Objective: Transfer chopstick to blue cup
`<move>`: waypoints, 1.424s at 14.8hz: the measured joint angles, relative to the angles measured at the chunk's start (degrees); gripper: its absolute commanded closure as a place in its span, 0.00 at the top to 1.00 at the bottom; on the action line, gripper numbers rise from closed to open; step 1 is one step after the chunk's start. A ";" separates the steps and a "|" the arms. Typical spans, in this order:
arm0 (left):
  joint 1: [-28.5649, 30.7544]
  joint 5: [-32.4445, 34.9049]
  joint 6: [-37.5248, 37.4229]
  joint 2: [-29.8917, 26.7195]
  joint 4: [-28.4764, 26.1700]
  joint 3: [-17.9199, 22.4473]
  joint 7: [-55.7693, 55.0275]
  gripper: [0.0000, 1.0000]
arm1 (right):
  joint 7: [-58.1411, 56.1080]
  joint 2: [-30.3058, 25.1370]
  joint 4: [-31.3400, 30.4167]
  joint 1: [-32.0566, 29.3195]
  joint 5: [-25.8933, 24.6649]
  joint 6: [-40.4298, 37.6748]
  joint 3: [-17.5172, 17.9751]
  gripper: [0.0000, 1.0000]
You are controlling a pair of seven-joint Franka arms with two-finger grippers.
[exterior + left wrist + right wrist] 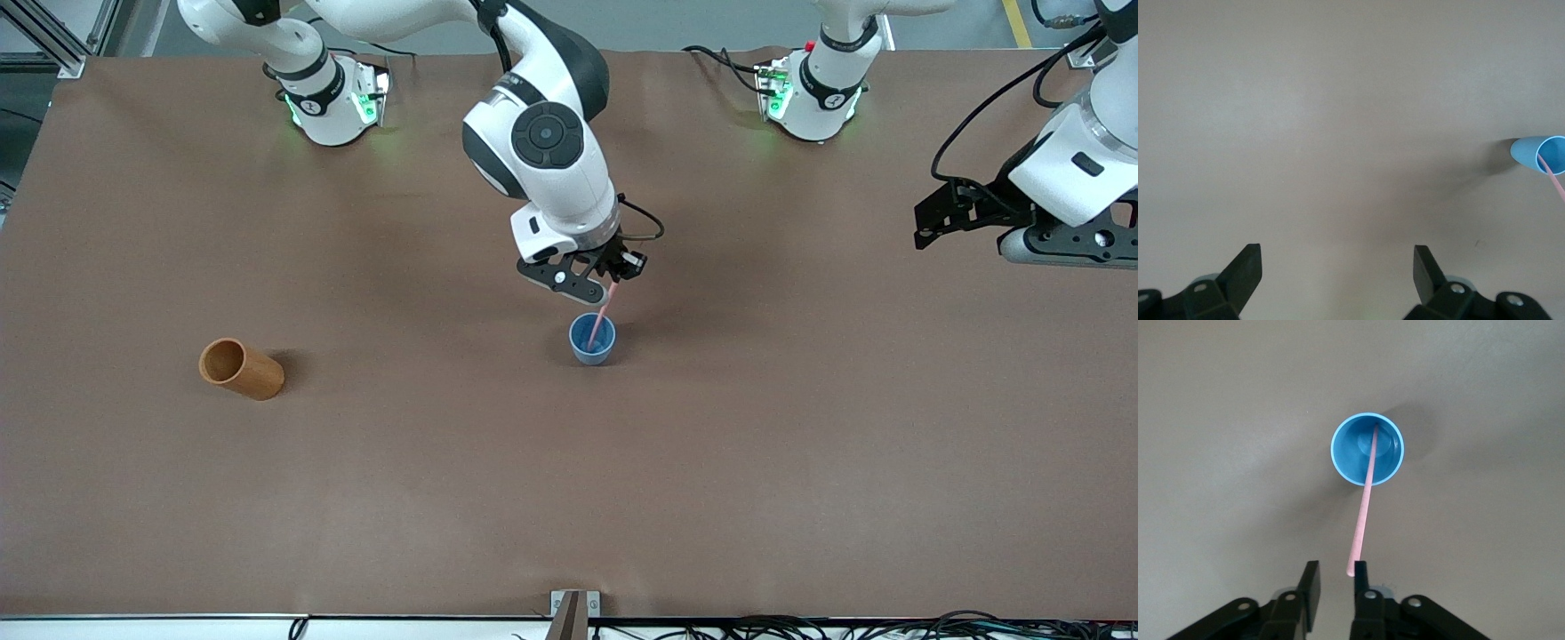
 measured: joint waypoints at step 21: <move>0.00 -1.49 0.00 0.13 0.31 0.09 1.51 1.00 | -56.11 -36.43 -17.71 -37.73 -9.15 -23.22 -1.33 0.99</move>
